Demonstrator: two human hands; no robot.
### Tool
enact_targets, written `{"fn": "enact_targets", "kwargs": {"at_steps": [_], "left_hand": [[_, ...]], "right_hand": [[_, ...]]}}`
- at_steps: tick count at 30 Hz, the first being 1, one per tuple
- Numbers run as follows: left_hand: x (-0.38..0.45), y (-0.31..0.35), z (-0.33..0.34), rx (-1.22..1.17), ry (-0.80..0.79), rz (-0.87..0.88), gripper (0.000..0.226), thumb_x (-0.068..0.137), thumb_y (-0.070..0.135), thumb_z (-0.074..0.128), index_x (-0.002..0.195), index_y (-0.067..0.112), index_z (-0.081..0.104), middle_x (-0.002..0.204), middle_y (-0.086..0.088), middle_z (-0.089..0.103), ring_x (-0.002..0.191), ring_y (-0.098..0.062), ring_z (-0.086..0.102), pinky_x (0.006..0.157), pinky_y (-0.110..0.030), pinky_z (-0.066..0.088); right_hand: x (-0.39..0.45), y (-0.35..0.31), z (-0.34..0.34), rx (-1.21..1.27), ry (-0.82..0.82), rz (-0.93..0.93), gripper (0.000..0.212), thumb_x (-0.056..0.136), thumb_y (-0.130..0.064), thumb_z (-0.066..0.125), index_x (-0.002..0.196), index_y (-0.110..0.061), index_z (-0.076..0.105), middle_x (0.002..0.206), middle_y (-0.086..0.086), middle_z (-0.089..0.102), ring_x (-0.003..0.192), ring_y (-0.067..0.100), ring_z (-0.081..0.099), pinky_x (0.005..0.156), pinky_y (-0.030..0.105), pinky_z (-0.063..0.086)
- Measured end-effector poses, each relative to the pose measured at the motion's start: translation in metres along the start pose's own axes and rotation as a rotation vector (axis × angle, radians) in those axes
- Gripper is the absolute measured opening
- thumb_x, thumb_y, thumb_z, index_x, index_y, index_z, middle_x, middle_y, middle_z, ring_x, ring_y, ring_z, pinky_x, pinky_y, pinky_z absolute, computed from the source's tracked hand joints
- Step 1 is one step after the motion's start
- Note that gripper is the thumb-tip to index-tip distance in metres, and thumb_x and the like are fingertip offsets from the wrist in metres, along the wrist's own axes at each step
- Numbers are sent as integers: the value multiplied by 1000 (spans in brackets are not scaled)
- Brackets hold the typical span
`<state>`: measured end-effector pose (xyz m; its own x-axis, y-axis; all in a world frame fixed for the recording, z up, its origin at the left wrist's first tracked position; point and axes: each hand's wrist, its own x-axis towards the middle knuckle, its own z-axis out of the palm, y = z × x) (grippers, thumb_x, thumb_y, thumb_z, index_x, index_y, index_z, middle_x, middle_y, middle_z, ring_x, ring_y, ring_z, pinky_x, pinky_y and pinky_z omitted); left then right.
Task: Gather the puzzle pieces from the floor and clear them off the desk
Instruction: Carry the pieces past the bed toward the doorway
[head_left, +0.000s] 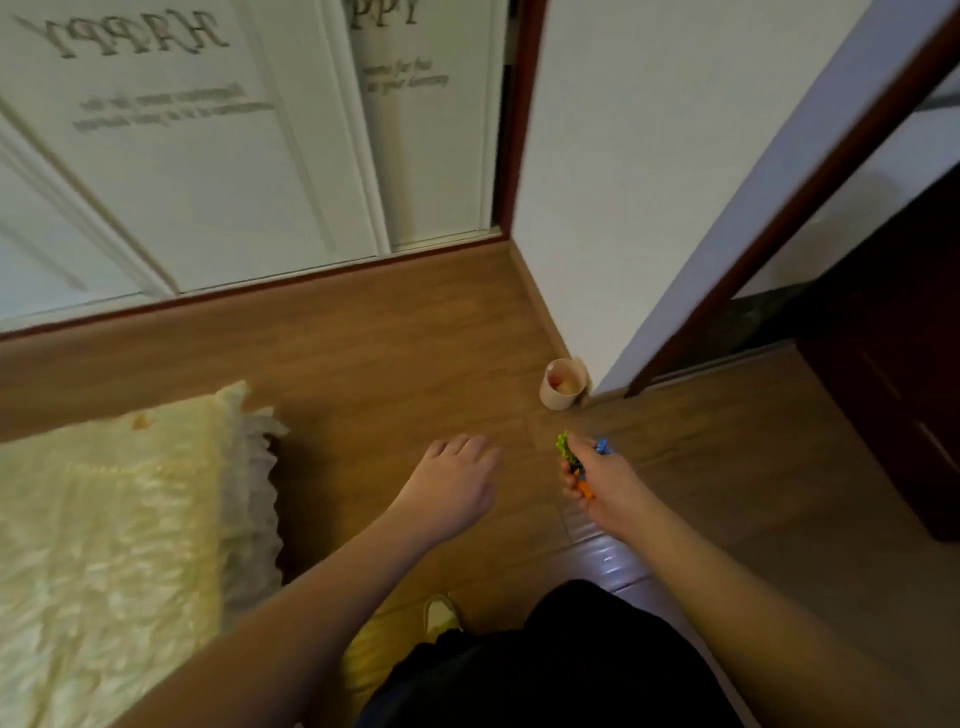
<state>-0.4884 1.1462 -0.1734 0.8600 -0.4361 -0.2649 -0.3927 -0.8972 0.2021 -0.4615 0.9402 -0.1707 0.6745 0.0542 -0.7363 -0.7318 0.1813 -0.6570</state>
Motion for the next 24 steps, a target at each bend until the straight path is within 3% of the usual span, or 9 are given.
{"fn": "enact_targets", "kwargs": {"at_steps": [6,11,20,24], "left_hand": [[71,-12,-14,42,-51,96,49,100,35,41,145,19,33,150,-6,35,140,-25,30,114,-40,25],[141,-21,-26,8,-115,106,50,101,35,38,148,19,30,154,-5,31,143,-24,25,116,-38,21],[304,-33,-49,46,-162,15,50,101,35,35,149,21,28,153,-5,33,142,-23,27,116,-38,22],[365,-36,-38,41,-175,-27,56,101,35,33,152,22,15,152,-4,33,141,-24,29,115,-42,23]], "right_hand": [[43,-28,-30,220,83,35,18,99,-23,53,87,-10,57,69,4,50,52,10,45,39,21,39],[98,-64,-56,218,122,57,25,100,-24,51,78,-12,52,63,4,45,46,10,40,36,21,31],[235,-152,-110,-17,192,132,30,101,-27,47,76,-10,49,60,4,44,39,8,41,33,18,32],[305,-176,-126,-192,194,175,30,101,-29,46,81,-9,54,59,5,46,46,12,43,37,20,32]]}}
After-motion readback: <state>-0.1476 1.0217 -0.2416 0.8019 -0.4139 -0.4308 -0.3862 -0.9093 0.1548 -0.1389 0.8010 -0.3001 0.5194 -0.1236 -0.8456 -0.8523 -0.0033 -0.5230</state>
